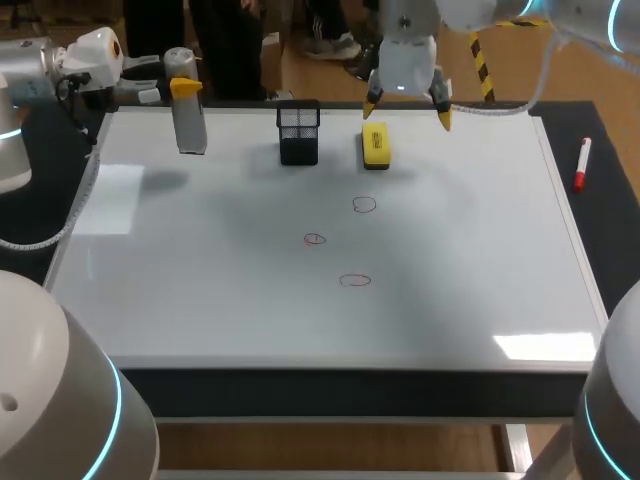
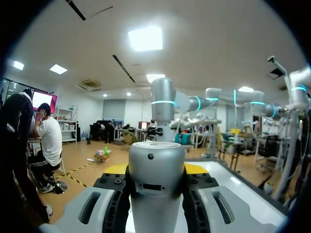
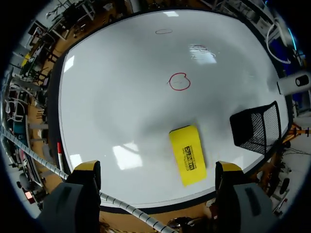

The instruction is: Pick up the inspection probe, press it on each red-marked spot on the whiteboard one by one, put down the probe, pick up the eraser, and wipe off all the red marks.

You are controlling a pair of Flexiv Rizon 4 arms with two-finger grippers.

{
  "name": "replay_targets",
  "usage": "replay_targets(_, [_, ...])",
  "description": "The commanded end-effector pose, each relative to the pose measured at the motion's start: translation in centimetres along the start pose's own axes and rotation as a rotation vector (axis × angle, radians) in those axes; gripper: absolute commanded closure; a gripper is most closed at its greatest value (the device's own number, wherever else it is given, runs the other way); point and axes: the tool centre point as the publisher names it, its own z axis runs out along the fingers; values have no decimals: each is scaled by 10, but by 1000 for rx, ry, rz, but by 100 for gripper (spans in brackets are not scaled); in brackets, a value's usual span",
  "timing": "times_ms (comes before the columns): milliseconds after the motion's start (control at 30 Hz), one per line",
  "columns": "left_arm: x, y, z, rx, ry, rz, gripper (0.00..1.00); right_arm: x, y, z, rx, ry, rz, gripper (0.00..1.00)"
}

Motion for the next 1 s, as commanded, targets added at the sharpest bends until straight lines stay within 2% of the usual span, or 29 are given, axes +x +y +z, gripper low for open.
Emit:
replay_targets(33, [0, -1, 0, -1, 0, 0, 100, -2, 12, 3, 68, -21, -62, 0])
replay_targets(267, [0, -1, 0, -1, 0, 0, 100, -11, 11, 7, 51, -40, -152, 0])
replay_targets(367, [0, -1, 0, -1, 0, 0, 100, -13, 8, 9, -2, -45, -186, 0])
replay_targets(533, [0, -1, 0, -1, 0, 0, 100, -16, 4, 10, -29, -74, -203, 0])
replay_targets(700, [0, -1, 0, -1, 0, 0, 100, -23, 0, 12, -31, -42, -237, 0])
replay_targets(800, [0, -1, 0, -1, 0, 0, 100, -32, -1, 17, -52, 6, -260, 0])
replay_targets(1000, [0, -1, 0, -1, 0, 0, 100, -36, -1, 21, -80, 18, -274, 0])
